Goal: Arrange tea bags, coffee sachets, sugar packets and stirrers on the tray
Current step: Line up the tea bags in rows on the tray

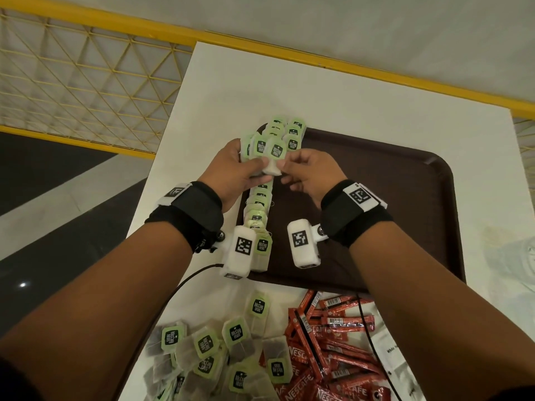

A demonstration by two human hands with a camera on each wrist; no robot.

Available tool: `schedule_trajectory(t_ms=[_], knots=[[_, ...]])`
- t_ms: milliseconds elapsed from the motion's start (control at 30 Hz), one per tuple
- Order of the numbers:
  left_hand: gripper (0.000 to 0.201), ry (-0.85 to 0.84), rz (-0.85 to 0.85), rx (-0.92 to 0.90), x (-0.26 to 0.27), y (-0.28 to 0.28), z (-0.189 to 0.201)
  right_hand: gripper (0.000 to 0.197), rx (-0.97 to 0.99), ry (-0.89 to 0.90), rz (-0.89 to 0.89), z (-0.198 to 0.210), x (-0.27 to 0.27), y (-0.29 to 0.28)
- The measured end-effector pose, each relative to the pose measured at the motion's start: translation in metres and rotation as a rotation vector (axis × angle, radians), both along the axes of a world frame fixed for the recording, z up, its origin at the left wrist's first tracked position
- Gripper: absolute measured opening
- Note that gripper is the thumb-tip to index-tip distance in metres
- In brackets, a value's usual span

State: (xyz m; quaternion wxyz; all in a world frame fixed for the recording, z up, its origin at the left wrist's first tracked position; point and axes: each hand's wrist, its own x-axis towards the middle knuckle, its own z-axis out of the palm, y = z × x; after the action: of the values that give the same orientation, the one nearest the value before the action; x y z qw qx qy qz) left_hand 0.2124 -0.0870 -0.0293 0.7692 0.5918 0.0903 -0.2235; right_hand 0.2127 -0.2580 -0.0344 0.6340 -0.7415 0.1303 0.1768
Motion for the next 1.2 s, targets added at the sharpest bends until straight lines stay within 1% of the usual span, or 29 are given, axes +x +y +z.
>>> schedule_trajectory(t_ms=[133,267,400,500,533,633,733,767,833,900,933,1000,1067,1200], knots=[[0.036,-0.004,-0.02,-0.002,-0.004,0.002,0.0,0.013,-0.008,0.006,-0.1,-0.005,0.002,-0.006],[0.033,0.011,0.018,0.007,-0.004,0.007,0.004,0.009,-0.187,0.033,-0.132,-0.007,0.01,-0.014],[0.024,0.067,0.064,-0.034,-0.003,0.007,0.006,0.014,-0.378,0.048,-0.103,-0.012,0.02,-0.015],[0.012,0.136,0.071,-0.094,-0.003,0.006,0.007,0.012,-0.441,0.043,-0.093,-0.014,0.026,-0.014],[0.013,0.142,0.062,-0.103,-0.003,0.006,0.007,0.012,-0.455,0.041,-0.082,-0.014,0.027,-0.013],[0.029,0.108,0.001,-0.068,-0.005,0.007,0.006,0.019,-0.501,0.025,-0.072,-0.014,0.028,-0.014],[0.031,0.065,-0.006,0.003,-0.006,0.007,0.006,0.028,-0.561,-0.062,-0.104,-0.013,0.024,-0.016],[0.031,0.056,0.006,0.014,-0.005,0.007,0.006,0.029,-0.537,-0.095,-0.101,-0.011,0.022,-0.016],[0.029,0.027,0.019,0.037,-0.003,0.006,0.006,0.032,-0.387,-0.114,-0.056,-0.004,0.015,-0.012],[0.026,-0.006,0.003,0.062,-0.003,0.004,0.006,0.027,-0.223,-0.082,0.021,0.003,0.007,-0.005],[0.026,-0.018,-0.015,0.072,-0.003,0.003,0.006,0.022,-0.179,-0.08,0.051,0.004,0.005,-0.002],[0.028,-0.029,-0.049,0.086,-0.004,0.0,0.006,0.012,-0.138,-0.096,0.052,0.002,0.002,0.0],[0.029,-0.02,-0.057,0.092,-0.005,-0.003,0.007,0.008,-0.119,-0.085,0.001,0.0,0.002,-0.001],[0.017,0.076,0.041,0.047,-0.003,-0.001,0.009,0.007,-0.122,-0.02,-0.114,-0.004,0.002,-0.009]])
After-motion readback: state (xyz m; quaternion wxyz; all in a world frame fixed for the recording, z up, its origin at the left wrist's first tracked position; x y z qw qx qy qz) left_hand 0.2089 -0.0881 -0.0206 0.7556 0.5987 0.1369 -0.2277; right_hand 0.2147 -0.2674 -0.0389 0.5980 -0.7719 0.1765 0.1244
